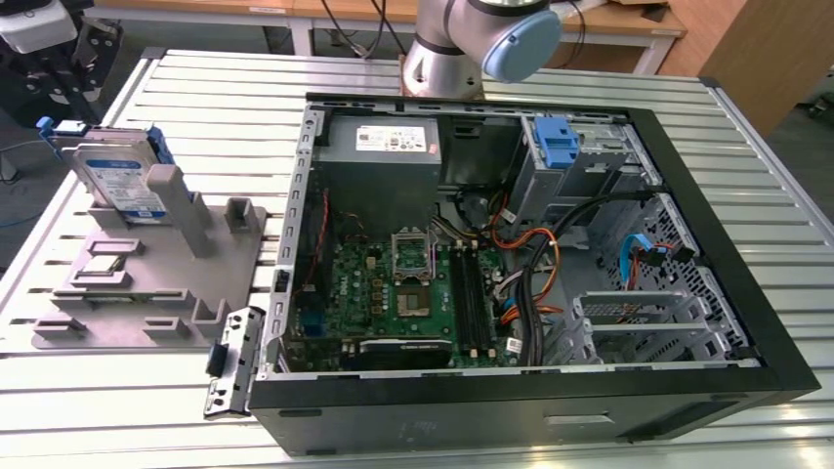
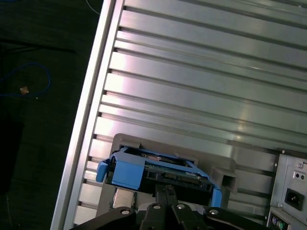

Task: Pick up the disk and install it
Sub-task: 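Pick up the disk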

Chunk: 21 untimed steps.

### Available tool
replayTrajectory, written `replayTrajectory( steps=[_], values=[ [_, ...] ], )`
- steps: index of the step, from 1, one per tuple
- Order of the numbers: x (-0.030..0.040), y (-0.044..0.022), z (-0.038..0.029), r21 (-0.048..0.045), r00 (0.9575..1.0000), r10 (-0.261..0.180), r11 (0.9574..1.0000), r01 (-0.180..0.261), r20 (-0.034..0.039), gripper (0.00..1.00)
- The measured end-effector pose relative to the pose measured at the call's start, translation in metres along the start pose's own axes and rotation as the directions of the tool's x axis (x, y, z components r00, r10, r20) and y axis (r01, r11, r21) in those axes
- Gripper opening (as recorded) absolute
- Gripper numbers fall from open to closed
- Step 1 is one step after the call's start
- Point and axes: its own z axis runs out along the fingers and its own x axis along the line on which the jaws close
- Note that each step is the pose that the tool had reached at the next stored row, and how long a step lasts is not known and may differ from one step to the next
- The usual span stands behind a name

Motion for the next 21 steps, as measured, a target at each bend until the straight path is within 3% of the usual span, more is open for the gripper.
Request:
replayTrajectory(
  steps=[11, 21],
  values=[
    [0.0000, 0.0000, 0.0000, -0.0006, 0.9994, -0.035, 0.9994, 0.035, -0.0016, 0.10],
    [0.0000, 0.0000, 0.0000, -0.0007, 0.9992, -0.040, 0.9992, 0.040, -0.0017, 0.10]
  ],
)
